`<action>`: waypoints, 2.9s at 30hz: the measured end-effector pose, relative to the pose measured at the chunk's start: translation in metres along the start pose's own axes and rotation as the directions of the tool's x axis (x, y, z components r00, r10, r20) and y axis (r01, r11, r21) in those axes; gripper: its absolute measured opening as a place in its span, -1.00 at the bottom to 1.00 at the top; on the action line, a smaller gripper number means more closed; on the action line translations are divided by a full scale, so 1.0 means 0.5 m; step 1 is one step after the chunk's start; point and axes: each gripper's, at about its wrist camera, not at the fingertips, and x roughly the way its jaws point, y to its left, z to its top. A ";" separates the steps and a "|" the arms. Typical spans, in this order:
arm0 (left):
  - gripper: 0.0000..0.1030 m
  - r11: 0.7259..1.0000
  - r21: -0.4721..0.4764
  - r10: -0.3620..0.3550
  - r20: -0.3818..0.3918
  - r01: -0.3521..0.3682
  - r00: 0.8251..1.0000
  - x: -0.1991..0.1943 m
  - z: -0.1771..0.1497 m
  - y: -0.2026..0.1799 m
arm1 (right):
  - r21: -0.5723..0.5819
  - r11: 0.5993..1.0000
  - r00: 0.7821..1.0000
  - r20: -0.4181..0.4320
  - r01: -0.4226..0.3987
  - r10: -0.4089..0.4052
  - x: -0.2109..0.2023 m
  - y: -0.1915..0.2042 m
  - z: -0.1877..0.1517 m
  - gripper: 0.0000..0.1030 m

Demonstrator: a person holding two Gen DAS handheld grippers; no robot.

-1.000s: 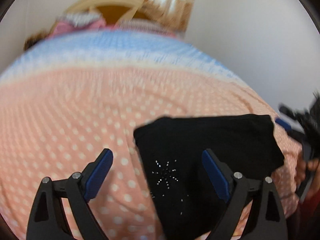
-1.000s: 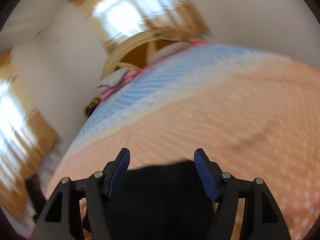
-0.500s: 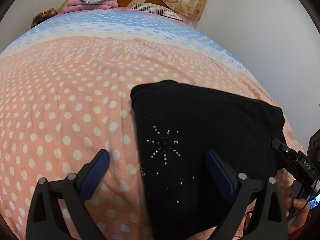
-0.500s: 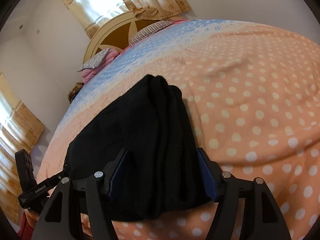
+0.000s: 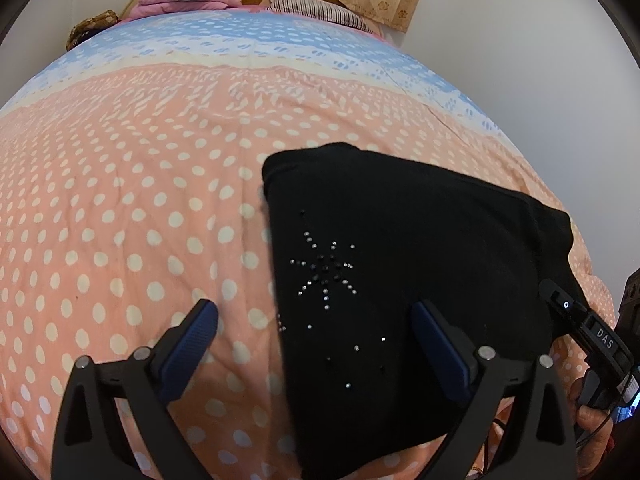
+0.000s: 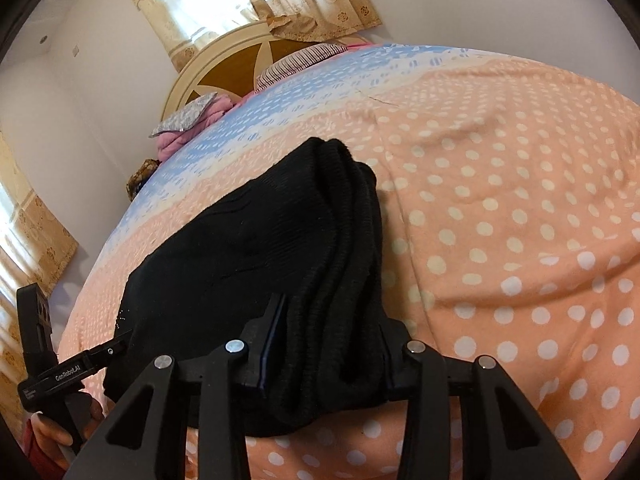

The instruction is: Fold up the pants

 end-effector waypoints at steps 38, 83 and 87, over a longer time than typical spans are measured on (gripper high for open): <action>-0.40 0.990 -0.008 -0.140 0.009 0.140 0.990 -0.031 0.014 -0.002 | -0.165 0.970 0.981 0.108 0.176 -0.159 -0.075 0.107 0.003 -0.39; -0.74 0.973 0.002 0.224 0.261 -0.233 0.939 -0.030 0.270 0.271 | -0.370 0.925 0.990 0.074 -0.085 0.120 0.299 0.511 0.198 -0.39; -0.74 0.960 0.009 0.273 0.193 -0.280 0.942 0.028 0.264 0.297 | -0.339 0.939 0.998 0.001 -0.056 0.060 0.376 0.502 0.184 -0.39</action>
